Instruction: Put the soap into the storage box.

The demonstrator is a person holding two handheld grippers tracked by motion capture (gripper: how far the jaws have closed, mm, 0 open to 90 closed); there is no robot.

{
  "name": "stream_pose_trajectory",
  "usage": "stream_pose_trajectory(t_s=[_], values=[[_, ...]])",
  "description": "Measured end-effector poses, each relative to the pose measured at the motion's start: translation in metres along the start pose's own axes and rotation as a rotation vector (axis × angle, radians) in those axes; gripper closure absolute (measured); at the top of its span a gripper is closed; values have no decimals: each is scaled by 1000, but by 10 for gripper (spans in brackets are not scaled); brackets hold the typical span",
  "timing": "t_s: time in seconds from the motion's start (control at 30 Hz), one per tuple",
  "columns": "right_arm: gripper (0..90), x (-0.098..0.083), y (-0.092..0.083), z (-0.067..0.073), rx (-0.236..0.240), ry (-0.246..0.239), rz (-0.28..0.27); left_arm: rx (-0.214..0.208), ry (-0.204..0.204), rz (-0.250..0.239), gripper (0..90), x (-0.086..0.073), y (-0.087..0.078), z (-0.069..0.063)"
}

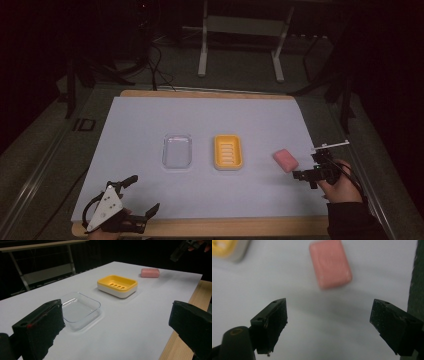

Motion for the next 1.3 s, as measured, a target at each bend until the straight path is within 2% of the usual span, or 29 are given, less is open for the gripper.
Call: stream_pose_trajectory(t_s=[0.1,0.3,0.53,0.73,0.8,0.9,1.03,1.17,1.23,1.3], values=[[142,-6,3,0,8,11,88,0,0,0,2,0,0,0],[140,-21,8,0,63,28,257,1,1,0,2,0,0,0],[143,-34,14,1,106,40,392,-1,4,1,2,0,0,0],[145,-34,15,2,140,25,433,-2,3,1,2,0,0,0],[145,-35,14,2,172,20,468,-1,5,2,2,0,0,0],[145,-35,13,-1,188,19,500,0,5,2,2,0,0,0],[152,-32,12,-7,156,-8,534,-2,5,3,2,0,0,-1],[152,-27,11,-14,141,-60,540,-2,3,3,2,-1,0,-1],[151,-26,10,-17,118,-104,549,-1,2,4,2,-1,1,0],[134,-25,11,-19,113,-114,568,-3,2,5,2,-1,1,0]])
Point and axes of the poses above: each handheld gripper's, and its own axes: y roughly forward along the jaws, x roughly out of its top, z roughly to its left, the point moved 6 cm from there along y, roughly forward along the jaws, and after that the axes turned 15 degrees about x, right-handed, at the moved point
